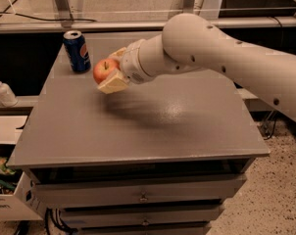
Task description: Move apple near pepsi can
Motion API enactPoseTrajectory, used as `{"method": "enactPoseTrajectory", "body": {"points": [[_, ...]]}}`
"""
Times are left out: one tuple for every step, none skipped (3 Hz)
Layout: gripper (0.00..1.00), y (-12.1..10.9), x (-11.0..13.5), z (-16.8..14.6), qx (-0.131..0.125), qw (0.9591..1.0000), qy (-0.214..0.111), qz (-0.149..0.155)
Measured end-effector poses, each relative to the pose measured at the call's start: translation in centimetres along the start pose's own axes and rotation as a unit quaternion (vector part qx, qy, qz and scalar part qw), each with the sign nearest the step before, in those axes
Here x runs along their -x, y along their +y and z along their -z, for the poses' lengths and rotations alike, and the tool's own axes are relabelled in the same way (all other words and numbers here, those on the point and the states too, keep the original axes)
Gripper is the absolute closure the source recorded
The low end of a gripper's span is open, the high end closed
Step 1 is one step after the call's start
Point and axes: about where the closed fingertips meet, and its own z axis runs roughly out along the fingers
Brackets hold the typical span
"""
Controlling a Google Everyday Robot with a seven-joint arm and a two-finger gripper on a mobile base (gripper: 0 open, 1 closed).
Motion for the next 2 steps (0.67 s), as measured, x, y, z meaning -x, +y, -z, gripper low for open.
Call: {"method": "enactPoseTrajectory", "body": {"points": [[1.00,-3.2,-0.7,-1.4,-0.017,0.9997,-0.005,-0.016],[1.00,-6.4,-2.0,-3.8,-0.019,0.9975,-0.013,-0.067]]}}
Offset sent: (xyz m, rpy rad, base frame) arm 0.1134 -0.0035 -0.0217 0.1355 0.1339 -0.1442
